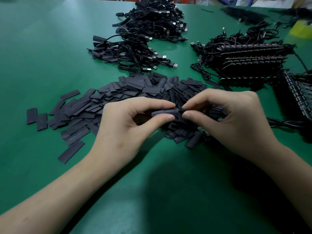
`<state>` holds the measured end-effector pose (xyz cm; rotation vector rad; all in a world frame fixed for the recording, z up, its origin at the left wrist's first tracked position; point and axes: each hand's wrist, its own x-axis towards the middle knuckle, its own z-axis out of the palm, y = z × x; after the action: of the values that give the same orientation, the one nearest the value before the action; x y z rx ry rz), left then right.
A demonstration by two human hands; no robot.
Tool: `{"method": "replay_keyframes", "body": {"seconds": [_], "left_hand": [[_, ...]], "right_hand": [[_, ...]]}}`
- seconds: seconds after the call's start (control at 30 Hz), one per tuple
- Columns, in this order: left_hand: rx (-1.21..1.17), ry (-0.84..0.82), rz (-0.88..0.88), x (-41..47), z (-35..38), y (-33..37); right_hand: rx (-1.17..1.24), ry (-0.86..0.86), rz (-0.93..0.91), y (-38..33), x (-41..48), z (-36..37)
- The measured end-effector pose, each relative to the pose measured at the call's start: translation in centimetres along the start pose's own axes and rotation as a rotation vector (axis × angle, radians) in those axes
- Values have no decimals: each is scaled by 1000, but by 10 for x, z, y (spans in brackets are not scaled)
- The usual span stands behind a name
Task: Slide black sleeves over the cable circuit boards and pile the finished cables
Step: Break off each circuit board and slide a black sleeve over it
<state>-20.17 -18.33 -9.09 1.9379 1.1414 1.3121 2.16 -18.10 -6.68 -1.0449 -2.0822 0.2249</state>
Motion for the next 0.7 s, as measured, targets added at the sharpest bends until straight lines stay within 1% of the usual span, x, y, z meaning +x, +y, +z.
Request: {"method": "replay_keyframes", "body": {"seconds": [0.1,0.3,0.7], "left_hand": [[47,13,41,-1,-1,0],[116,-29,110,-1,-3,0],[166,-61,188,0,-3,2]], "right_hand": [[-25,3,-12,-2,-1,1],[-80,5,-25,-4,-3,3],[-109,5,-53,-2,-6,5]]}}
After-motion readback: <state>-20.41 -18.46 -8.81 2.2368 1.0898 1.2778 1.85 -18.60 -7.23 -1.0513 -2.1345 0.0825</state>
